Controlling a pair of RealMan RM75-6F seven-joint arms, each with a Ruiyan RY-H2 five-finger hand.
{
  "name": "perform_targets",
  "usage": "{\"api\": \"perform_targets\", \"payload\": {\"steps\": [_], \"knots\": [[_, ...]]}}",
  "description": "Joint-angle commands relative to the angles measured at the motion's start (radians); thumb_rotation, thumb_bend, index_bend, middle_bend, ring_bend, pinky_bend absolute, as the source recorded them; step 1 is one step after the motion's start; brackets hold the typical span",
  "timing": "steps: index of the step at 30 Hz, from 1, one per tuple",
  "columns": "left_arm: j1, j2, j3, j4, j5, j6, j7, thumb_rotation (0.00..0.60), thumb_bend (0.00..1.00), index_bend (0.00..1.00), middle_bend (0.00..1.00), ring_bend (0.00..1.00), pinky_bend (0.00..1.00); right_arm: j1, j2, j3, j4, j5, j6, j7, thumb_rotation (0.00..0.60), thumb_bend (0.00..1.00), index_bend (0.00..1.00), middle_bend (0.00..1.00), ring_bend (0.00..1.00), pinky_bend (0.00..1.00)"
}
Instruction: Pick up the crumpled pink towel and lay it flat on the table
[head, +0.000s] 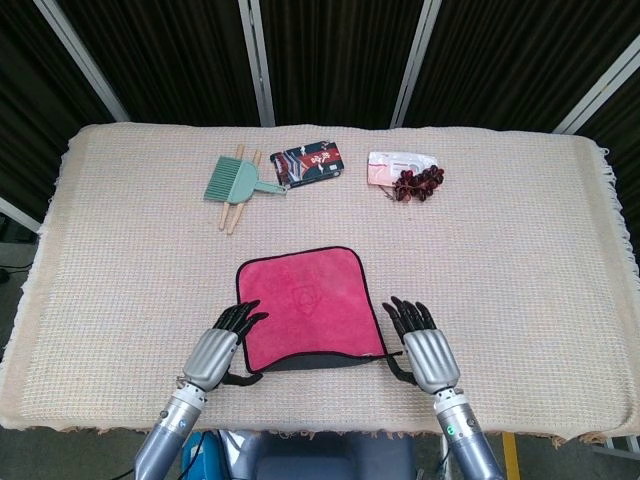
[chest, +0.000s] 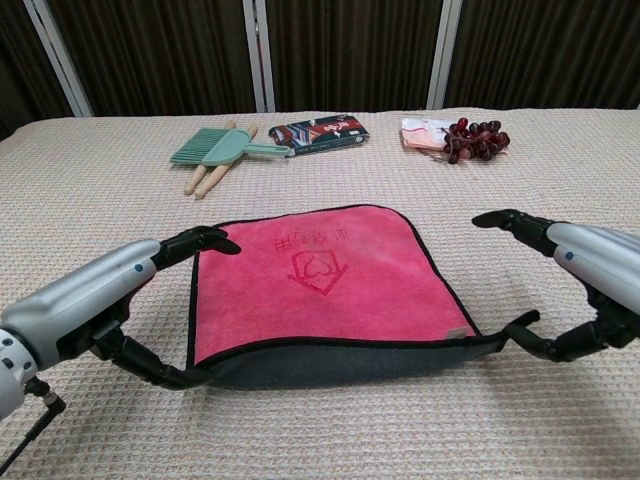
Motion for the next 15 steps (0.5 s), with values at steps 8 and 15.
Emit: {"api": "perform_targets", "payload": {"steps": [8,15], "knots": [[0.055,0.179,0.038,-0.126,0.074,0.086,-0.027,0.600,0.13,0.12,0.00,0.00,0.00,-0.073,0.099,-0.067,-0.090,-0.148,0.116,-0.008,0.600,0.37,0.00,0.00,0.00,0.00],[0.075,0.290,0.086,-0.217,0.105,0.080,-0.065,0.600,0.30,0.12,0.00,0.00,0.00,-0.103,0.150,-0.108,-0.120,-0.193,0.126,0.003,0.600,0.37,0.00,0.00,0.00,0.00]]}}
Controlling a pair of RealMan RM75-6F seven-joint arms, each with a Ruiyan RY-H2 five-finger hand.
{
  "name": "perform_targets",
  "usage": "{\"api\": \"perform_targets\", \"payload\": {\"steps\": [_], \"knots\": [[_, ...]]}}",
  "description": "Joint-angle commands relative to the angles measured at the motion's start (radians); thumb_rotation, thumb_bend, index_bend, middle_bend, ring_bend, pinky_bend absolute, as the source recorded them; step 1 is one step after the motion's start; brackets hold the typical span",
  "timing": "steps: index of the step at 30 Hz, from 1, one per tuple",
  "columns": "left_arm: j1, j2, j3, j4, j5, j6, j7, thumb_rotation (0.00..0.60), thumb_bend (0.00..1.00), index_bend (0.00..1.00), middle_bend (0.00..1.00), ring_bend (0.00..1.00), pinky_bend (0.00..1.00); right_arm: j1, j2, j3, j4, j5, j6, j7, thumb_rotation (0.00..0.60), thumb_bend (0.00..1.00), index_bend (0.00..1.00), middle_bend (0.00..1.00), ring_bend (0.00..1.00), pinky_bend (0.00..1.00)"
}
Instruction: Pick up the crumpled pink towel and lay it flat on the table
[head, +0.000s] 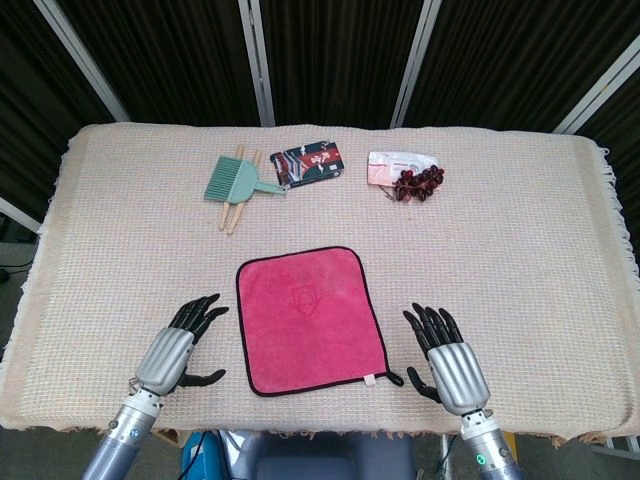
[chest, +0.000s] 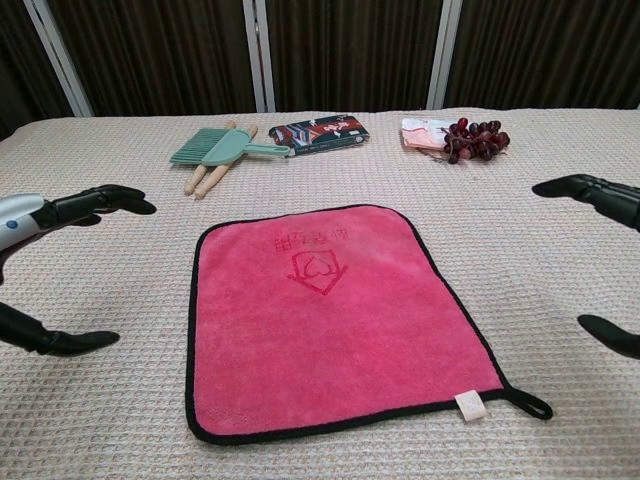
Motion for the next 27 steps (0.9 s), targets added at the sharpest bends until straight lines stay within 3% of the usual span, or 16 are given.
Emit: {"api": "perform_targets", "payload": {"steps": [1,4,11,15,19,27], "knots": [[0.015,0.057,0.033,-0.048,0.032,0.004,-0.010,0.600,0.31,0.12,0.00,0.00,0.00,-0.011,0.013,-0.010,-0.001,-0.008,-0.001,0.009,0.600,0.37,0.00,0.00,0.00,0.00],[0.028,0.098,0.047,-0.070,0.062,0.027,0.026,0.600,0.29,0.12,0.00,0.00,0.00,-0.020,0.019,-0.017,0.007,-0.017,-0.004,0.028,0.600,0.37,0.00,0.00,0.00,0.00],[0.114,0.185,0.040,-0.024,0.113,0.198,0.115,0.600,0.05,0.07,0.00,0.00,0.00,-0.044,0.063,-0.008,0.076,-0.047,0.025,0.073,0.600,0.37,0.00,0.00,0.00,0.00],[0.170,0.237,0.010,0.047,0.112,0.311,0.122,0.600,0.03,0.04,0.00,0.00,0.00,-0.068,0.123,0.031,0.112,-0.047,0.092,0.051,0.600,0.36,0.00,0.00,0.00,0.00],[0.216,0.292,-0.010,0.085,0.086,0.376,0.079,0.600,0.03,0.03,0.00,0.00,0.00,-0.091,0.179,0.053,0.114,-0.002,0.108,0.133,0.600,0.35,0.00,0.00,0.00,0.00],[0.265,0.346,-0.019,0.142,0.067,0.406,0.019,0.600,0.01,0.01,0.00,0.00,0.00,-0.125,0.232,0.077,0.116,-0.008,0.147,0.215,0.600,0.34,0.00,0.00,0.00,0.00]]}}
